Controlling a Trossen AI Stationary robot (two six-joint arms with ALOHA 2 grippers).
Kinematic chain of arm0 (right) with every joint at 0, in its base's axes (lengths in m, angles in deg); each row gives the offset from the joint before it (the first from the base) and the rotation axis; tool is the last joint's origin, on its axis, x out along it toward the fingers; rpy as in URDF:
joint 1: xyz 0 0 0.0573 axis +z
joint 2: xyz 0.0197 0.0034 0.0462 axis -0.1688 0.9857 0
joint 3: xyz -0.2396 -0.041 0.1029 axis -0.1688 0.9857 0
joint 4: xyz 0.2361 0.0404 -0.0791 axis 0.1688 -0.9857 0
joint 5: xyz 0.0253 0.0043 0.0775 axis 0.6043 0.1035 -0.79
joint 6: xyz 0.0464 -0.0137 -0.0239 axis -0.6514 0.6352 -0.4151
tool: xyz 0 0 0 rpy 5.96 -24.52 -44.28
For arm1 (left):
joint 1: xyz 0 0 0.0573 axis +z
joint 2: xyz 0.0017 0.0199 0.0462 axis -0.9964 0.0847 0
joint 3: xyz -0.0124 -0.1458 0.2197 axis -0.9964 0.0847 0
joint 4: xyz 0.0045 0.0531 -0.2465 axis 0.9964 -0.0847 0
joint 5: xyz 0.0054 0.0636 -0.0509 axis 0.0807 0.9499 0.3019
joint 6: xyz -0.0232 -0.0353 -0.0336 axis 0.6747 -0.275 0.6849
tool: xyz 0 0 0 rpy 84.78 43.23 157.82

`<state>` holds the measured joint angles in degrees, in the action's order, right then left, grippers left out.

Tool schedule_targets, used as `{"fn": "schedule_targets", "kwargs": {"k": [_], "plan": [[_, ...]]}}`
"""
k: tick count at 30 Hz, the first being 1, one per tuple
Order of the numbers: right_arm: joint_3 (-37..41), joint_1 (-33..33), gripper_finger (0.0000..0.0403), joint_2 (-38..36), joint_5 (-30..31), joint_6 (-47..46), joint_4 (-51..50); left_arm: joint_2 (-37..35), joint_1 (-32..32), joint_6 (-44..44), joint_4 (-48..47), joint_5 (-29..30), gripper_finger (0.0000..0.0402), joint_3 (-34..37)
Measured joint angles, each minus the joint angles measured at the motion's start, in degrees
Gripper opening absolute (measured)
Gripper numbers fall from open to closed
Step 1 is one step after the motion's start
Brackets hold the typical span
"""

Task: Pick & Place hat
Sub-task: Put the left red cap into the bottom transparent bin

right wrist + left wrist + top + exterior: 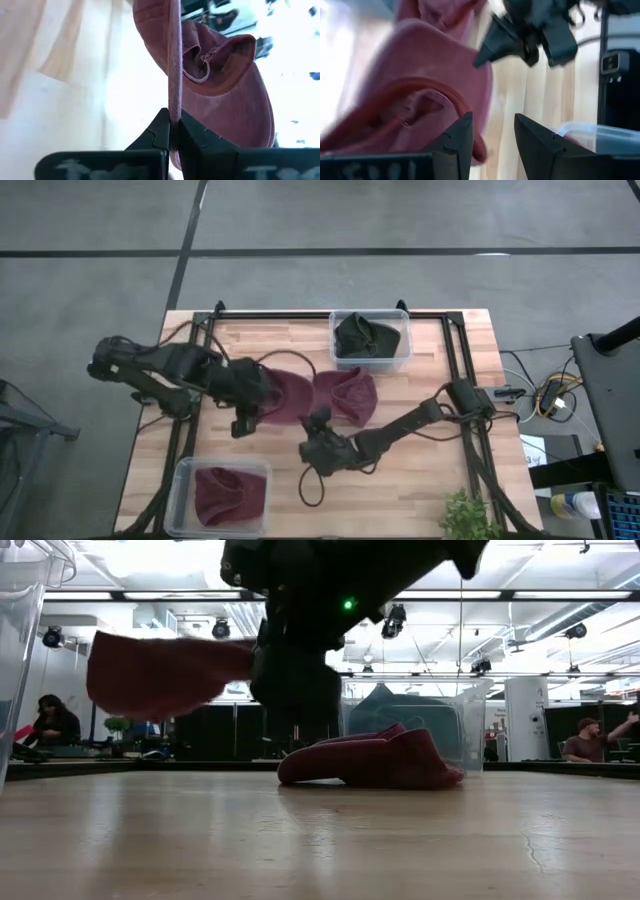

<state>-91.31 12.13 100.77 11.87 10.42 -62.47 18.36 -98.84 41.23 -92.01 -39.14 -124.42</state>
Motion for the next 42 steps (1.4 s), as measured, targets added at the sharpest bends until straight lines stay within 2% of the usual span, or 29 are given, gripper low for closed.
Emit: {"fn": "schedule_targets", "kwargs": {"k": [4, 8, 13, 19, 25, 31, 37, 39, 42], "plan": [[0.0, 1.0, 0.0011, 0.0, 2.8, 13.1, 4.6, 0.0, 1.5, -2.0, -0.7, 3.2, 0.0135, -4.3], [0.0, 1.2, 0.0011, -0.1, 5.5, 24.8, 11.3, 0.0, 3.1, -5.7, -0.8, 4.1, 0.0135, -6.6], [0.0, 1.1, 0.0011, -0.6, 7.1, 32.8, 16.0, 0.0, 4.2, -11.1, -1.4, 6.6, 0.0135, -8.1], [-0.1, 1.5, 0.0011, -0.8, 7.1, 40.8, 20.6, 0.0, 5.6, -14.5, -3.1, 12.9, 0.0135, -9.0], [-2.3, 2.1, 0.0011, -0.8, 6.9, 43.1, 21.3, 0.0, 6.7, -14.4, -3.8, 14.0, 0.0135, -9.0], [-4.1, 2.2, 0.0011, -0.8, 6.7, 45.5, 21.4, 0.0, 6.7, -13.2, -4.9, 9.2, 0.0135, -9.0], [-5.2, 2.4, 0.0011, -0.8, 6.1, 45.6, 21.3, 0.6, 6.7, -10.4, -7.2, 9.8, 0.0131, -8.9], [-5.2, 2.4, 0.0013, -0.8, 6.0, 45.6, 21.3, 0.9, 6.7, -10.0, -7.2, 9.1, 0.0114, -8.9], [-5.2, 2.4, 0.0017, -0.8, 5.3, 45.5, 21.3, 1.5, 6.7, -10.0, -7.2, 8.9, 0.0054, -8.9]]}}
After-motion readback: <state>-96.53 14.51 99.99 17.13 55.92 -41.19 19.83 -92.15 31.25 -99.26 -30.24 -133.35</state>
